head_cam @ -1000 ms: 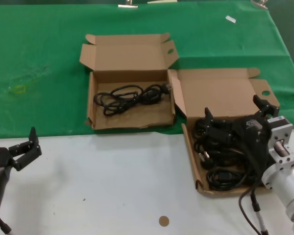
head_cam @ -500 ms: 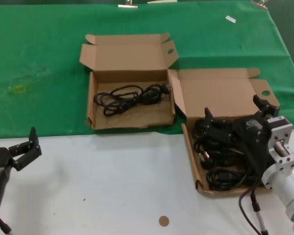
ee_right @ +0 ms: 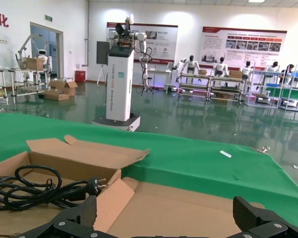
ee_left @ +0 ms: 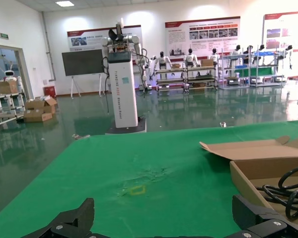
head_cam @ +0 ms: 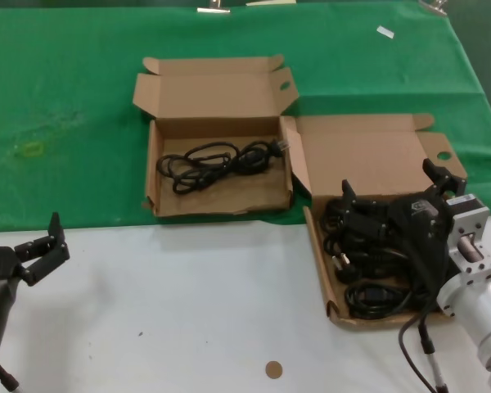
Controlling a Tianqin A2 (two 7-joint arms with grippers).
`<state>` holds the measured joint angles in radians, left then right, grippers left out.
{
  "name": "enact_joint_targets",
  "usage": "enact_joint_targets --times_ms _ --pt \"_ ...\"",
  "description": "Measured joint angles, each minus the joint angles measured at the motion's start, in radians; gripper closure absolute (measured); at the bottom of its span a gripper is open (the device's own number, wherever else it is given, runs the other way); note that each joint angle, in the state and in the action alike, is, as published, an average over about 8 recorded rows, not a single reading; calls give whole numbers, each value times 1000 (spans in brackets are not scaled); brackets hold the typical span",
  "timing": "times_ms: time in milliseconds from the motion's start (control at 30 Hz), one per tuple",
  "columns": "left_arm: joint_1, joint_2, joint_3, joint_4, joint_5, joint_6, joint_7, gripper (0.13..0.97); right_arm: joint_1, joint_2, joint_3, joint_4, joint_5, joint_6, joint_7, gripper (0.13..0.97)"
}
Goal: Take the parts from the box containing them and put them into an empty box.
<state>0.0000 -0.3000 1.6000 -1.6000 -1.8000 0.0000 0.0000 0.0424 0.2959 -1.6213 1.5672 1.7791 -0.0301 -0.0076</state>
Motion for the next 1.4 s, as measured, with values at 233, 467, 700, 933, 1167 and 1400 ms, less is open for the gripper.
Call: enact_joint_targets --times_ms 233,467,700,933,1167,1400 --pt "0 0 0 0 0 0 0 132 0 0 0 0 0 0 0 129" --pt "0 0 0 0 0 0 0 132 0 0 0 0 0 0 0 129" --pt "0 0 0 0 0 0 0 132 0 0 0 0 0 0 0 129" --pt "0 0 0 0 0 0 0 132 0 0 0 0 0 0 0 129" --pt "0 0 0 0 0 0 0 132 0 0 0 0 0 0 0 129" --pt "0 0 0 0 0 0 0 132 0 0 0 0 0 0 0 129"
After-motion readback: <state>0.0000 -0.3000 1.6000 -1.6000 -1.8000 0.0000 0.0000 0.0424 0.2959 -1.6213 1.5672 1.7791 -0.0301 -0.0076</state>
